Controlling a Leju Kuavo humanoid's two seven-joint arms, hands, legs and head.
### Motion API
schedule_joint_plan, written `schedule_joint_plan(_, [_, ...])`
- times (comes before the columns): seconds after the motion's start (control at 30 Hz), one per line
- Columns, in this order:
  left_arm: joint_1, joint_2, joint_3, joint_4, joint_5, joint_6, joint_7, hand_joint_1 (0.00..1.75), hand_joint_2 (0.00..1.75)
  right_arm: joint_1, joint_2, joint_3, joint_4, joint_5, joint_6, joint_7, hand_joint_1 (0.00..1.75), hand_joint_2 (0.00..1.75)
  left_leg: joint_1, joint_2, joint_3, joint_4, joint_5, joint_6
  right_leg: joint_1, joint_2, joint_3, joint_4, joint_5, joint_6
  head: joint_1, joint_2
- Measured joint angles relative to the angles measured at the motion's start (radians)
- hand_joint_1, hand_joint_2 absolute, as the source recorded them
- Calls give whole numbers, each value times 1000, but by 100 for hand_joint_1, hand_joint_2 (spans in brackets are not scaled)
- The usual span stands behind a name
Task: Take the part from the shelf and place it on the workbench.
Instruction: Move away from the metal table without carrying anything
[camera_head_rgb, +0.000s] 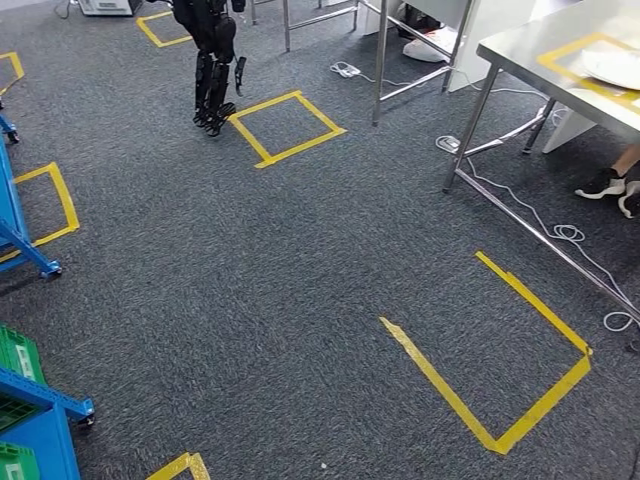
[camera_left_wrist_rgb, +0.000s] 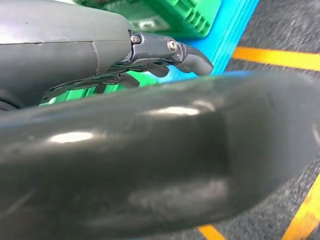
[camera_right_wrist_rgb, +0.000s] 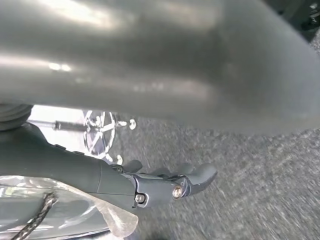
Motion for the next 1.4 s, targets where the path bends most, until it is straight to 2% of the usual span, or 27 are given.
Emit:
schedule_joint_plan(0.03, [1, 0, 0, -1, -1, 0, 1, 0, 0, 1, 0, 0, 0, 0, 0, 0, 0, 0, 3, -12, -4, 0, 3, -6, 2, 14, 7, -17, 0, -1, 0, 0])
schedule_joint_plan(0.1, [6, 1, 0, -2, -1, 0, 2, 0, 0, 3, 0, -1, -2, 0, 0, 0, 0, 0, 8, -32, -12, -1, 7, -20, 3, -8, 15, -27, 4, -5, 0, 0])
schedule_joint_plan(0.13, [8, 1, 0, -2, -1, 1, 3, 0, 0, 3, 0, -1, -3, 0, 0, 0, 0, 0, 8, -20, -18, 7, 2, -25, 3, -22, 21, -35, 9, -9, -1, 0])
schedule_joint_plan(0.17, [10, 2, 0, -3, -2, 1, 5, 0, 0, 3, 0, -2, -5, 1, 0, 0, 0, 0, 6, 4, -29, 31, -15, -28, 1, -39, 26, -42, 14, -12, -3, 0])
schedule_joint_plan(0.23, [12, 3, -1, -6, -4, 1, 10, 0, 0, 7, 0, -2, -5, 1, 0, 0, 0, 0, 3, 67, -75, 135, -80, -33, 2, -76, 27, -50, 18, -18, -6, 0])
schedule_joint_plan(0.3, [13, 3, -1, -9, -7, 1, 15, 0, 0, 10, 0, -2, -4, 1, 0, 0, 0, 0, 3, 92, -124, 252, -134, -40, 4, -114, 23, -50, 13, -21, -8, 0])
schedule_joint_plan(0.33, [14, 3, -1, -10, -7, 1, 18, 0, 0, 10, 0, -3, -4, 1, 0, 0, 0, 0, 4, 97, -129, 274, -137, -43, 5, -132, 22, -49, 11, -22, -8, 0])
schedule_joint_plan(0.37, [16, 4, -2, -11, -7, 1, 20, 0, 0, 9, 0, -3, -4, 1, 0, 0, 0, 0, 5, 101, -114, 254, -121, -45, 5, -147, 24, -49, 8, -21, -8, 0])
schedule_joint_plan(0.43, [20, 7, -2, -12, -8, 2, 23, 0, 0, 8, 0, -3, -4, 1, 0, 0, 0, 0, 6, 131, -36, 125, -63, -44, 5, -174, 31, -48, 2, -16, -9, 0])
schedule_joint_plan(0.5, [20, 8, -2, -15, -8, 3, 24, 0, 0, 6, 0, -3, -4, 1, 0, 0, 0, 0, 2, 163, 28, 14, -28, -34, 10, -195, 38, -42, -7, -7, -7, 0])
schedule_joint_plan(0.53, [20, 8, -2, -17, -8, 4, 24, 0, 0, 4, 0, -3, -5, 1, 0, 0, 0, 0, 0, 169, 38, -6, -25, -27, 12, -203, 41, -40, -11, -2, -6, 0])
schedule_joint_plan(0.6, [23, 8, -2, -19, -9, 6, 24, 0, 0, -2, 0, -3, -5, 1, 0, 0, 0, 0, -3, 152, 35, -10, -23, -14, 12, -216, 51, -40, -13, 7, -3, 0])
schedule_joint_plan(0.63, [25, 7, -2, -19, -8, 6, 24, 0, 0, -4, 0, -2, -6, 1, 0, 0, 0, 0, -3, 145, 35, -13, -21, -7, 10, -205, 52, -36, -20, 12, -3, 0])
schedule_joint_plan(0.7, [24, 8, -2, -20, -8, 6, 24, 0, 0, -6, 0, -1, -7, 1, 0, -1, 0, 0, 1, 127, 36, -19, -15, 5, 5, -154, 28, 23, -59, 21, 0, 0])
schedule_joint_plan(0.73, [23, 8, -2, -21, -9, 6, 24, 0, 0, -6, 0, -1, -7, 1, 0, -1, 0, 0, 2, 117, 35, -20, -13, 8, 2, -122, -4, 87, -92, 24, 2, 0])
schedule_joint_plan(0.77, [22, 9, -2, -22, -9, 6, 24, 0, 0, -5, 0, -1, -6, 1, 0, -2, 0, 0, 2, 106, 32, -20, -11, 10, 1, -105, -42, 161, -122, 25, 3, 0])
schedule_joint_plan(0.8, [21, 9, -2, -23, -10, 6, 24, 0, 0, -5, 0, -1, -5, 2, 0, -3, 0, 0, 1, 95, 31, -20, -11, 11, 0, -97, -77, 228, -143, 26, 3, 0])
schedule_joint_plan(0.83, [21, 10, -2, -25, -10, 6, 25, 0, 0, -6, 0, -1, -4, 3, 1, -5, 0, 0, 1, 83, 31, -20, -11, 12, 0, -94, -101, 263, -143, 25, 3, 0])
schedule_joint_plan(0.87, [21, 10, -2, -27, -10, 6, 26, 0, 0, -6, 0, -1, -3, 4, 1, -7, 0, 0, 1, 73, 32, -20, -11, 12, -1, -93, -105, 256, -121, 25, 3, 0])
schedule_joint_plan(0.9, [21, 11, -2, -30, -10, 6, 27, 0, 0, -7, 0, -1, -2, 4, 1, -10, 0, 0, 1, 63, 35, -20, -11, 11, -2, -92, -90, 210, -82, 24, 3, 0])
schedule_joint_plan(0.97, [22, 12, -2, -37, -12, 6, 30, 0, 0, -9, 0, -1, -1, 6, 3, -16, 0, 0, 0, 48, 38, -18, -14, 6, -4, -82, -36, 70, -5, 22, 4, 0])
schedule_joint_plan(1.0, [23, 14, -2, -41, -13, 6, 32, 0, 0, -12, 0, -1, 0, 7, 4, -19, 0, 0, -2, 42, 36, -15, -15, 2, -5, -76, -16, 18, 14, 21, 3, 0])
schedule_joint_plan(1.07, [26, 19, -2, -50, -15, 6, 36, 0, 0, -16, 0, -2, 2, 9, 8, -25, 0, 0, -5, 37, 31, -10, -17, 6, -6, -68, -4, -20, 16, 22, 2, 0])
schedule_joint_plan(1.13, [29, 25, -3, -60, -16, 5, 40, 0, 0, -16, 0, -4, 4, 9, 13, -29, 0, 0, -5, 38, 28, -11, -15, 15, -4, -68, -5, -22, 17, 21, 2, 0])
schedule_joint_plan(1.2, [31, 27, -3, -69, -16, 4, 41, 0, 0, -16, 0, -5, 5, 9, 18, -31, 0, 0, -2, 38, 31, -14, -14, 15, 0, -68, -7, -22, 16, 15, 2, 0])
schedule_joint_plan(1.27, [32, 30, -4, -74, -16, 4, 41, 0, 0, -18, 0, -5, 6, 9, 19, -32, 0, 0, -1, 38, 33, -18, -13, 12, 2, -69, -8, -21, 15, 10, 2, 0])
schedule_joint_plan(1.4, [34, 33, -4, -84, -8, 4, 41, 0, 0, -20, 0, -6, 8, 13, 31, -37, 0, 0, 2, 38, 34, -24, -10, -5, 4, -69, -8, -20, 14, 5, 2, 0])
